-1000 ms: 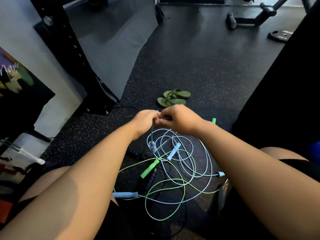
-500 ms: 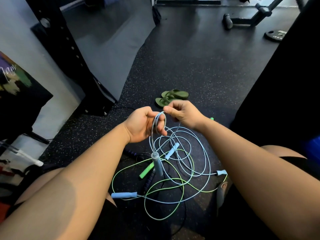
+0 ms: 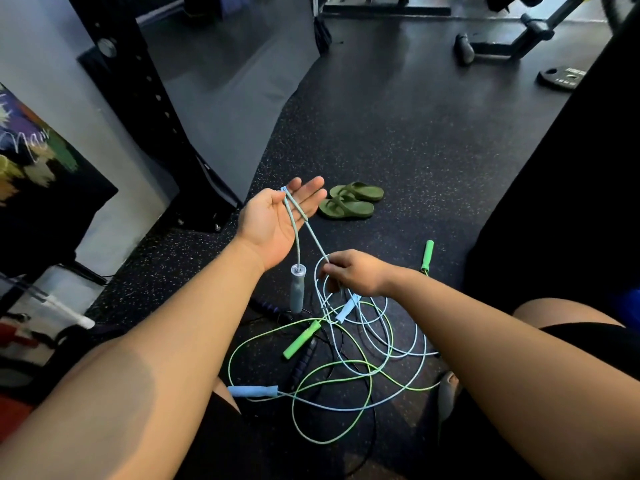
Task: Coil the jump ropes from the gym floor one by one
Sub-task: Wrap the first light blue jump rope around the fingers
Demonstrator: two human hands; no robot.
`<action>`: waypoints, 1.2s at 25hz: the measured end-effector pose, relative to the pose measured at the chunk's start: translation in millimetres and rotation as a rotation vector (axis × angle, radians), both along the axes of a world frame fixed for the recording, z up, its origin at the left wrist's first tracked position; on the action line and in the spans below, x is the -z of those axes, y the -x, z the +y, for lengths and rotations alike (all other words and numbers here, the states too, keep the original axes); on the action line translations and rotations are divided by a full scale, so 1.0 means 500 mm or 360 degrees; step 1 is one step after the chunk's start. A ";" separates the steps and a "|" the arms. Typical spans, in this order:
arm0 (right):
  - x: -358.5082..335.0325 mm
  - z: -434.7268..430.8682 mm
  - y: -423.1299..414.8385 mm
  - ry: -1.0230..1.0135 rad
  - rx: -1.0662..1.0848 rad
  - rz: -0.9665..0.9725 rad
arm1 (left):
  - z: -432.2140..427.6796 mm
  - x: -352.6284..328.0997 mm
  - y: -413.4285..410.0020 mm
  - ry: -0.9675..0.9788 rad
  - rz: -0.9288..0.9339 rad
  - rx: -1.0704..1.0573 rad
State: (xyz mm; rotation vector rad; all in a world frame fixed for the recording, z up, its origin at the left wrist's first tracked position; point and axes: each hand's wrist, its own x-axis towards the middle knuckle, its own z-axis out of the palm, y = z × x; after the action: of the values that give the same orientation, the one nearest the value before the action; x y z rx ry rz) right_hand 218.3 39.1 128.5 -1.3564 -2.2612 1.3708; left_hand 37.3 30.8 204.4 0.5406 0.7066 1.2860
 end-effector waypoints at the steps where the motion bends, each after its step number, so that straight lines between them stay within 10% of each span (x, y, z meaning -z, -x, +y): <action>1: -0.006 -0.002 0.003 -0.0025 -0.0046 -0.0045 | 0.004 0.004 0.003 -0.0006 0.0062 -0.0067; 14: -0.093 0.007 0.001 -0.0786 -0.0086 0.0238 | -0.001 0.090 -0.012 0.0125 0.1504 0.0106; 20: -0.086 0.036 -0.038 -0.0507 0.0179 0.0359 | -0.037 0.046 -0.029 0.0153 0.1174 0.0958; 30: 0.006 0.009 -0.016 0.0015 0.0309 0.0224 | -0.032 0.010 -0.006 0.0145 0.0157 0.0614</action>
State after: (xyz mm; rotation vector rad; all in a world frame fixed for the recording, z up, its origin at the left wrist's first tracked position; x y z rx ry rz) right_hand 226.1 43.7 125.7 -1.3935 -1.9796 1.3666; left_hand 40.3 14.7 199.3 0.6341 0.6991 0.8690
